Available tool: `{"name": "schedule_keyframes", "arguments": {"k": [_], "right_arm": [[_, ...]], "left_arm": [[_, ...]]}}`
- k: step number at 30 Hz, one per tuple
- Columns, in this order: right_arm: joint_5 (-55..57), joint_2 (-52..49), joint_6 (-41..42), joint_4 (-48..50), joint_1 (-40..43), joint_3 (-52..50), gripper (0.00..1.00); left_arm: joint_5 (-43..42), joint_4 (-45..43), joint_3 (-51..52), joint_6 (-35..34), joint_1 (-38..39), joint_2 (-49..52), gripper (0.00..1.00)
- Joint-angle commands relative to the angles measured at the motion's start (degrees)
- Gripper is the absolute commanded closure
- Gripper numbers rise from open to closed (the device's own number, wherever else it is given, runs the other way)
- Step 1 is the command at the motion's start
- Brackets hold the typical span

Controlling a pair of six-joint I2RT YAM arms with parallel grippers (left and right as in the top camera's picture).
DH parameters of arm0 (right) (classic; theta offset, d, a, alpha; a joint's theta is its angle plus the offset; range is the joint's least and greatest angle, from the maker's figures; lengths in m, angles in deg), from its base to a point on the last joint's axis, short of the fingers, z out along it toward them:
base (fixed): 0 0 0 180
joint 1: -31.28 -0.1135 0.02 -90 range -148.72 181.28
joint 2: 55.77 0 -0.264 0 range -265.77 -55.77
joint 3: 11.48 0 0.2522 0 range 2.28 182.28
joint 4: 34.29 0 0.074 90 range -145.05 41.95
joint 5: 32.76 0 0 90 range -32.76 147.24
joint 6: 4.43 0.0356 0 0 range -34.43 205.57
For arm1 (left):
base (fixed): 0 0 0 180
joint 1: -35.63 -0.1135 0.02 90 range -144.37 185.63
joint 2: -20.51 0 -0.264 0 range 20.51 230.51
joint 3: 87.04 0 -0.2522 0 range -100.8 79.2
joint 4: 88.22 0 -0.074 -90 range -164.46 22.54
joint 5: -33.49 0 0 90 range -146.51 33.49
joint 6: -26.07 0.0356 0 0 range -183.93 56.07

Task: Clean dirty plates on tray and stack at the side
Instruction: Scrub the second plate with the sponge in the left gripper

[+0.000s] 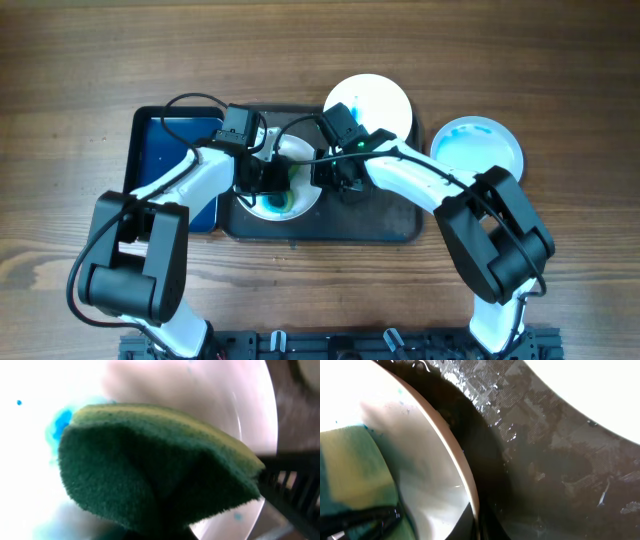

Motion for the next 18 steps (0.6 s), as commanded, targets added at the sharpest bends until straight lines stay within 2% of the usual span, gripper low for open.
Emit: {"name": "schedule_keyframes", "arguments": {"k": [1, 4, 7, 8, 10, 12, 14, 16, 18], "right_arm": [[-0.28, -1.25, -1.11, 0.46, -0.13, 0.26, 0.96], [-0.31, -1.25, -1.11, 0.50, -0.13, 0.26, 0.96], [-0.28, -1.25, -1.22, 0.76, -0.13, 0.26, 0.96], [-0.26, -1.25, -1.27, 0.87, -0.13, 0.26, 0.96], [-0.28, -1.25, -1.25, 0.87, -0.13, 0.26, 0.96], [-0.28, -1.25, -1.25, 0.94, -0.13, 0.26, 0.96], [-0.31, -1.25, -1.27, 1.31, -0.13, 0.26, 0.96], [-0.50, -1.25, -1.22, 1.38, -0.13, 0.26, 0.96], [-0.96, -1.25, -1.27, 1.38, -0.13, 0.26, 0.95]], "left_arm": [[21.09, -4.96, 1.64, -12.37, 1.16, 3.32, 0.96], [35.91, -5.33, 1.64, -21.86, 1.16, 3.32, 0.96], [39.34, -3.28, 1.64, -24.22, 1.14, 3.32, 0.96], [31.78, 1.77, 1.64, -21.40, 1.22, 3.32, 0.96], [21.51, 5.07, 1.64, -15.26, 1.22, 3.32, 0.96], [8.50, 7.91, 1.64, -5.97, 1.27, 3.32, 0.96], [-9.90, 11.17, 1.64, 7.28, 1.27, 3.32, 0.96], [-15.80, 11.28, 1.64, 10.40, 1.27, 3.32, 0.96], [-15.54, 8.48, 1.64, 10.32, 1.25, 3.32, 0.96]]}}
